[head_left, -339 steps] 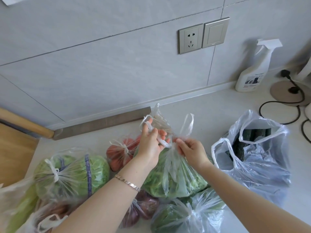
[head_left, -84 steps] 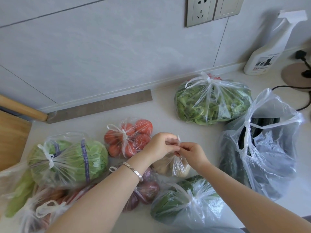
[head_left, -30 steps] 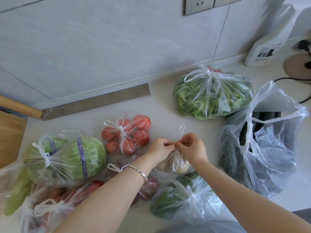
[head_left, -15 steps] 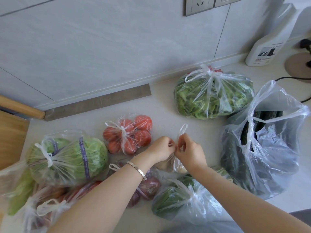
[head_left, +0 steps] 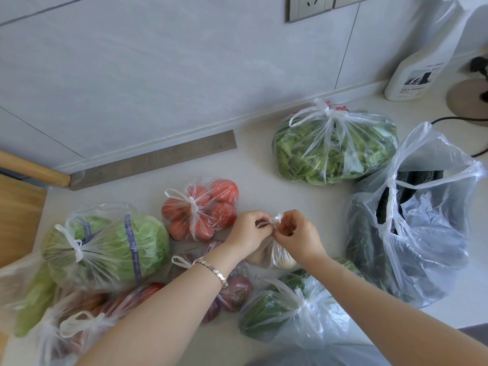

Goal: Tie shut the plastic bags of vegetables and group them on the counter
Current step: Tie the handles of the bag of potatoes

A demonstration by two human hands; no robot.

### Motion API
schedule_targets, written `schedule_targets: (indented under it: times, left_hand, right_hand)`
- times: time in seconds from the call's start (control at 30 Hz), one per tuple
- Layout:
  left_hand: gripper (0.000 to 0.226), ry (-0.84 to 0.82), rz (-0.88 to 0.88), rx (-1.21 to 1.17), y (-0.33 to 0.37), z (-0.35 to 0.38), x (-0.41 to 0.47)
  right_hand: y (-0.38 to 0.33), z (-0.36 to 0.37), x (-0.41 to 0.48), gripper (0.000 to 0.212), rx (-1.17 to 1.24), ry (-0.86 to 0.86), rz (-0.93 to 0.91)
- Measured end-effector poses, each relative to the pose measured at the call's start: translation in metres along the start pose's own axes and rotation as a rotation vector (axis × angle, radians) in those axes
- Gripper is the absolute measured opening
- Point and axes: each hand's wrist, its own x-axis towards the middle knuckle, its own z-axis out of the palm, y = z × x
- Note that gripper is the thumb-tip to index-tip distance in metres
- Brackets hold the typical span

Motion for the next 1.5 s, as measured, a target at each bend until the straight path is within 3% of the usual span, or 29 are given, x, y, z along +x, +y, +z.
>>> schedule_targets:
  times: [0.43,0.67,0.8,0.97,1.1,1.27,1.5]
  left_hand:
    - [0.014,0.021,0.022,-0.036,0.002,-0.002,0.003]
    - [0.024,-0.002,0.059,0.206,0.008,-0.002,0.005]
    - [0.026,-0.064,-0.046,0.141,0.01,0.0,0.008]
    - [0.025,-0.096,-0.309,-0.198,0.014,-0.002,0.007]
    - [0.011,-0.107,-0.385,-0.294,0.021,-0.007,0.005]
    - [0.018,-0.073,-0.334,-0.234,0.019,-0.01,0.005]
    - [0.016,0.01,-0.145,0.004,0.014,-0.006,0.004]
  right_hand:
    - [0.002,0.001,0.001,0.017,-0.01,0.057,0.003]
    - [0.005,0.001,0.004,0.034,0.072,0.011,0.041]
    - [0.007,-0.006,0.008,0.038,0.09,-0.051,0.075]
    - [0.004,-0.015,0.007,0.031,0.119,-0.202,0.041]
    - [0.002,-0.012,0.005,0.025,-0.027,-0.191,-0.084]
    - [0.002,-0.004,0.003,0.034,-0.37,-0.112,-0.299]
    - [-0.004,-0.001,0.012,0.025,-0.574,-0.186,-0.22]
